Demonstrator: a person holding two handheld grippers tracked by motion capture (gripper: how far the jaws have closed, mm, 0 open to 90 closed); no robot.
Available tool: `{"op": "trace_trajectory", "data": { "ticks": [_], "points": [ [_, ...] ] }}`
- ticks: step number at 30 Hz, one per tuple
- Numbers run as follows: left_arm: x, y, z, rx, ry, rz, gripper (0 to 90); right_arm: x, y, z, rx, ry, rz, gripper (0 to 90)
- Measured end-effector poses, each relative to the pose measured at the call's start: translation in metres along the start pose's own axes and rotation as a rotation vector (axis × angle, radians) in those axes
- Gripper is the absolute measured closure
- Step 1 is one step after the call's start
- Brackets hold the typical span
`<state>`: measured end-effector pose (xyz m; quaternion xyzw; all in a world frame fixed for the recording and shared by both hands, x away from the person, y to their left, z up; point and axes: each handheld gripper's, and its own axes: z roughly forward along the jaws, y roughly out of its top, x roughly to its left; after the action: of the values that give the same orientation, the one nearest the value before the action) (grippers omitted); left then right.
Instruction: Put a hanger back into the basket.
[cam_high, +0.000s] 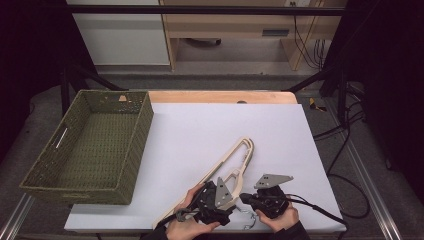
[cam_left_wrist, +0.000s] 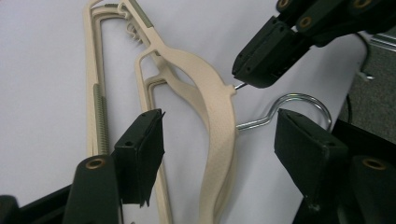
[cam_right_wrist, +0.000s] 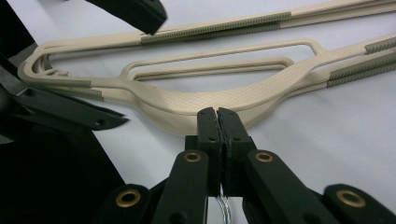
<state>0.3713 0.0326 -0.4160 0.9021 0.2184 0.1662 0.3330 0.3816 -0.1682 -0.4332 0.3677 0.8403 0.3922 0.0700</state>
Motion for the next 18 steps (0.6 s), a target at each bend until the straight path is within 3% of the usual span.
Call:
{"op": "trace_trajectory", "data": {
  "ticks": [2, 6, 12, 18],
  "points": [
    [-0.002, -0.003, 0.008, -0.008, 0.023, -0.009, 34.9, 0.0, 0.0, 0.0, 0.002, 0.003, 0.0, 89.0],
    [-0.002, -0.007, 0.022, 0.029, 0.031, -0.001, 42.2, 0.001, 0.001, -0.001, -0.003, 0.009, -0.001, 89.0],
    [-0.004, -0.006, 0.028, 0.044, 0.044, 0.016, 56.5, 0.001, 0.003, -0.002, 0.014, -0.005, -0.012, 89.1],
    [-0.008, -0.008, 0.036, 0.077, 0.034, 0.037, 58.4, 0.001, 0.006, -0.003, 0.008, -0.001, -0.016, 89.1]
  ]
}}
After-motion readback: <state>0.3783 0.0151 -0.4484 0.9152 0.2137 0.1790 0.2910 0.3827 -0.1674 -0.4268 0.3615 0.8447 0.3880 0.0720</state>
